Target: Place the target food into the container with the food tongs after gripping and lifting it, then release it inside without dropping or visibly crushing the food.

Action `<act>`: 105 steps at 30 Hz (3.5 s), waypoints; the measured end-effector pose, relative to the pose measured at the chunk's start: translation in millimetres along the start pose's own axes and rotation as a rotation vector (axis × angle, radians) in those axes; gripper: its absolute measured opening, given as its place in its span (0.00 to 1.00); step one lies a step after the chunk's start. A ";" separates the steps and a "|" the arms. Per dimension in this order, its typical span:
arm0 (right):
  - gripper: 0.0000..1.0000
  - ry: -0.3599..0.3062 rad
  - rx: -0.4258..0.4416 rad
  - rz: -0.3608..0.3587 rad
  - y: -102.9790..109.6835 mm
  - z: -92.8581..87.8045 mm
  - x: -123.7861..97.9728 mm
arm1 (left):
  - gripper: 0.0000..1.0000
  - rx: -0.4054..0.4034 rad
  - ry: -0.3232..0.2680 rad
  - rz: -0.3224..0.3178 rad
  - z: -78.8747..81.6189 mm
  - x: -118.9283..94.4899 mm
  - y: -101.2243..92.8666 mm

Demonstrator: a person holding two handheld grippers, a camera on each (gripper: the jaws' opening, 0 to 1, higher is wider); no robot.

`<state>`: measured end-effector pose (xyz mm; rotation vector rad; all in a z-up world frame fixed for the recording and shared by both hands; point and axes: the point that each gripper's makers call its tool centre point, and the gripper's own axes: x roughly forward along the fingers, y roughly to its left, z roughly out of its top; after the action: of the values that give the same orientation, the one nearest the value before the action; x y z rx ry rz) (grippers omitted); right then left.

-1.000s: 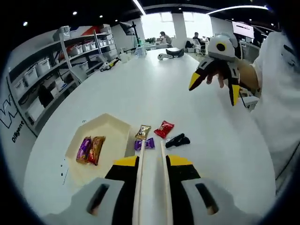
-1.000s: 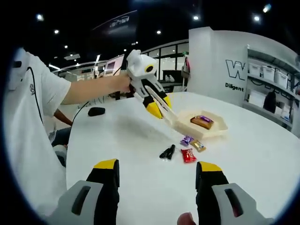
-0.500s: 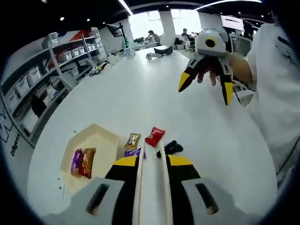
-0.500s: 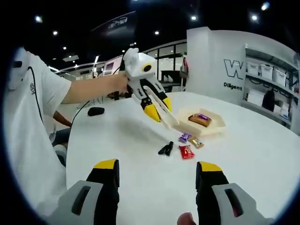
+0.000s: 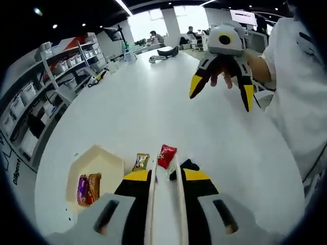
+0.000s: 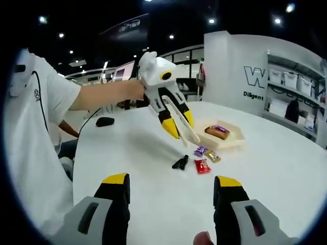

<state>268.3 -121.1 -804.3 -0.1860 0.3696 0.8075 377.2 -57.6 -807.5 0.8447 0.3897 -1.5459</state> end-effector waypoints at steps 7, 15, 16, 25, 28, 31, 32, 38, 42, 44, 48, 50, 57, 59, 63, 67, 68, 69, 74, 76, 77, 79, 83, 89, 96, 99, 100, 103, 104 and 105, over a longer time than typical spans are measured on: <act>0.64 -0.002 0.002 -0.003 -0.6 -1.0 -3.7 | 0.21 0.050 0.032 -0.041 4.9 13.3 0.2; 0.64 -0.003 0.002 -0.005 -1.3 -2.1 -6.8 | 0.21 0.083 0.076 -0.084 3.0 29.4 2.7; 0.64 -0.003 0.003 -0.005 -1.4 -2.1 -7.1 | 0.21 0.086 0.084 -0.088 2.3 31.8 3.2; 0.63 0.001 0.008 -0.005 -2.8 -5.9 -8.3 | 0.21 0.111 0.136 -0.131 -2.4 43.9 1.3; 0.63 -0.002 0.010 -0.004 -3.3 -5.4 -8.3 | 0.21 0.110 0.140 -0.135 -2.8 44.5 2.9; 0.63 0.000 0.011 -0.004 -4.2 -6.1 -7.6 | 0.21 0.113 0.148 -0.144 -3.8 46.4 2.8; 0.63 0.000 0.012 -0.003 -4.2 -6.4 -7.3 | 0.21 0.115 0.153 -0.147 -4.9 47.3 2.6; 0.63 0.003 0.015 -0.002 -4.5 -7.1 -6.1 | 0.21 0.113 0.172 -0.162 -7.9 50.0 6.6; 0.63 0.005 0.017 0.000 -4.7 -8.1 -4.9 | 0.21 0.125 0.188 -0.166 -9.1 52.4 7.6; 0.63 0.007 0.017 -0.001 -4.8 -8.3 -4.3 | 0.21 0.122 0.190 -0.173 -8.7 53.0 7.7; 0.63 0.007 0.016 0.002 -4.6 -8.1 -3.5 | 0.21 0.121 0.189 -0.174 -8.4 53.2 7.9; 0.63 0.008 0.018 0.002 -4.7 -8.5 -3.3 | 0.21 0.119 0.187 -0.177 -8.3 53.0 7.0; 0.63 0.010 0.019 0.004 -4.5 -9.8 -2.7 | 0.21 0.134 0.190 -0.176 -6.7 49.9 7.9; 0.63 0.011 0.019 0.004 -3.9 -10.1 -2.6 | 0.21 0.135 0.190 -0.175 -5.7 49.8 8.5; 0.63 0.010 0.020 0.002 -4.2 -10.5 -3.4 | 0.22 0.143 0.204 -0.180 -6.8 53.0 7.5; 0.63 0.009 0.023 0.001 -4.5 -10.9 -4.3 | 0.21 0.137 0.210 -0.188 -7.0 54.8 6.7; 0.63 0.008 0.023 0.001 -4.4 -10.9 -4.4 | 0.21 0.138 0.215 -0.188 -7.3 54.7 6.9; 0.63 0.008 0.023 0.001 -4.7 -11.5 -4.6 | 0.21 0.130 0.211 -0.191 -6.8 54.9 6.3; 0.63 0.008 0.026 -0.001 -5.2 -12.8 -5.2 | 0.20 0.118 0.205 -0.192 -7.0 55.0 5.0; 0.63 0.008 0.026 0.000 -4.8 -13.0 -5.2 | 0.20 0.107 0.205 -0.198 -7.4 54.5 3.8; 0.63 0.008 0.026 0.001 -4.8 -13.1 -5.0 | 0.20 0.110 0.204 -0.197 -7.5 54.5 3.2; 0.63 0.008 0.025 0.001 -4.8 -13.3 -5.1 | 0.19 0.108 0.204 -0.190 -7.4 54.2 2.7; 0.63 0.006 0.024 0.001 -4.8 -12.7 -5.0 | 0.18 0.107 0.205 -0.182 -7.8 53.5 2.2; 0.63 0.007 0.024 0.001 -3.9 -13.1 -5.6 | 0.18 0.095 0.188 -0.172 -9.6 48.6 2.8; 0.62 0.004 0.023 0.008 -1.7 -12.1 -4.4 | 0.18 0.066 0.176 -0.148 -13.8 34.9 6.3; 0.62 0.004 0.022 0.005 -2.3 -11.3 -4.3 | 0.18 0.053 0.170 -0.130 -15.2 25.0 10.0; 0.62 0.003 0.022 0.007 -1.8 -10.8 -4.1 | 0.18 0.049 0.166 -0.116 -15.5 20.2 13.5; 0.62 0.005 0.017 0.011 -0.6 -10.0 -2.8 | 0.19 0.035 0.164 -0.097 -17.7 8.5 19.1; 0.62 0.003 0.016 0.013 -0.2 -9.5 -2.4 | 0.18 0.031 0.162 -0.091 -18.0 5.1 20.7; 0.62 0.001 0.016 0.015 0.3 -8.6 -2.1 | 0.18 0.024 0.156 -0.077 -17.7 -0.3 24.4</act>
<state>264.6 -124.9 -811.4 -0.1688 0.3786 0.8186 405.6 -49.6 -813.6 0.9820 0.5224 -1.5627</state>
